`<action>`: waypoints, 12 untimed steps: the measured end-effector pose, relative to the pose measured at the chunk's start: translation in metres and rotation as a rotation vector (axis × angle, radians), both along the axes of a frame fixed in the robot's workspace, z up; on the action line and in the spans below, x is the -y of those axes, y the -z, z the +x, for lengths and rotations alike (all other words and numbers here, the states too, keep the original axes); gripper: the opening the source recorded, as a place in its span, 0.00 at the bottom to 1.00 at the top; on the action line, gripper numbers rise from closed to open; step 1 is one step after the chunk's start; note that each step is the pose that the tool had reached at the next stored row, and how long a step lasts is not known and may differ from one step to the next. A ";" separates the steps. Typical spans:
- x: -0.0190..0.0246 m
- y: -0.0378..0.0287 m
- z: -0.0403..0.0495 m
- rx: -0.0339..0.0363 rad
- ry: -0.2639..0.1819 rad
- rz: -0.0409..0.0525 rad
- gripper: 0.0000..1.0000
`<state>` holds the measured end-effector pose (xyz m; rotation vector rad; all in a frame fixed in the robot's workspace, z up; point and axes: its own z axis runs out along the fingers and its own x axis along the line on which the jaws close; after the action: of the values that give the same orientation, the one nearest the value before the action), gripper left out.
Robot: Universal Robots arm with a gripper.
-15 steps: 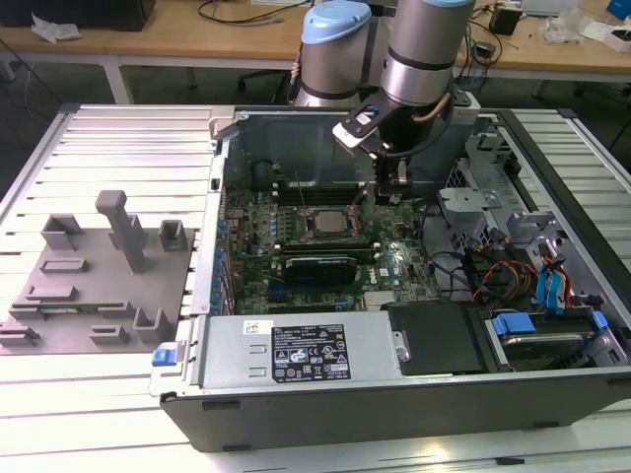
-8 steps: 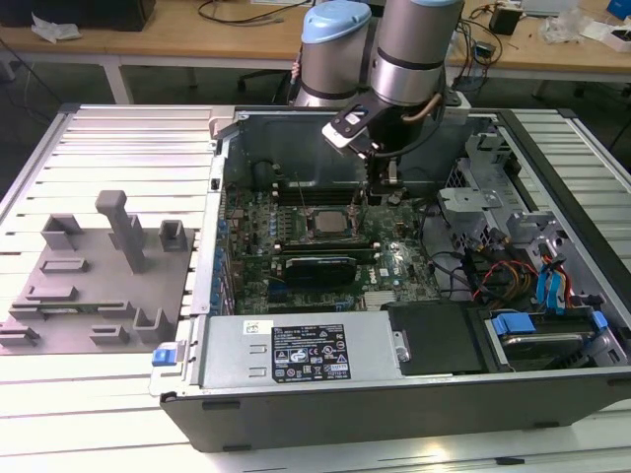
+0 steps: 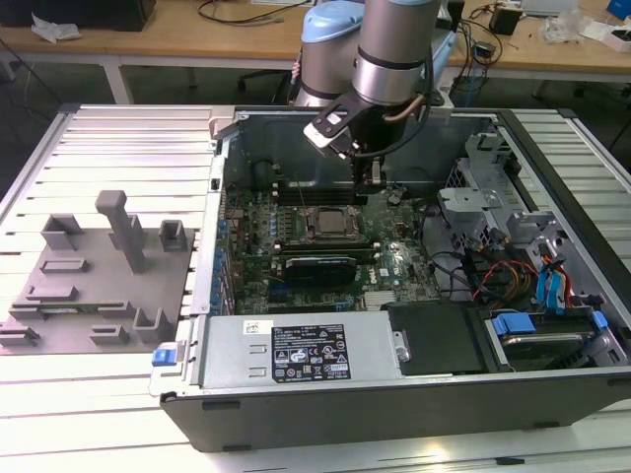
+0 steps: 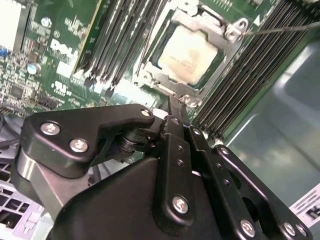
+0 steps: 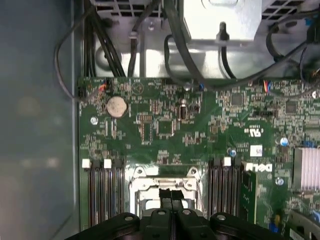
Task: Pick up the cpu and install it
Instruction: 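Close the cpu cover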
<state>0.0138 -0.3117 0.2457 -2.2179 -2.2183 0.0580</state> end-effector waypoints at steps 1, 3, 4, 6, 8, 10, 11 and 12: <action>0.0000 0.0000 -0.0021 0.0002 0.000 0.0001 0.11; 0.0000 0.0000 -0.0040 0.0004 0.000 0.0000 0.11; 0.0000 0.0000 -0.0040 0.0004 0.000 0.0001 0.11; 0.0000 0.0000 -0.0040 0.0004 0.000 0.0000 0.11; 0.0000 0.0000 -0.0040 0.0004 0.000 0.0000 0.11; -0.0001 0.0002 -0.0040 0.0004 0.000 0.0001 0.11; -0.0001 0.0008 -0.0042 0.0004 0.000 0.0002 0.11; 0.0000 0.0011 -0.0044 0.0004 0.000 0.0000 0.11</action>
<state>0.0095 -0.3117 0.2446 -2.2182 -2.2184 0.0575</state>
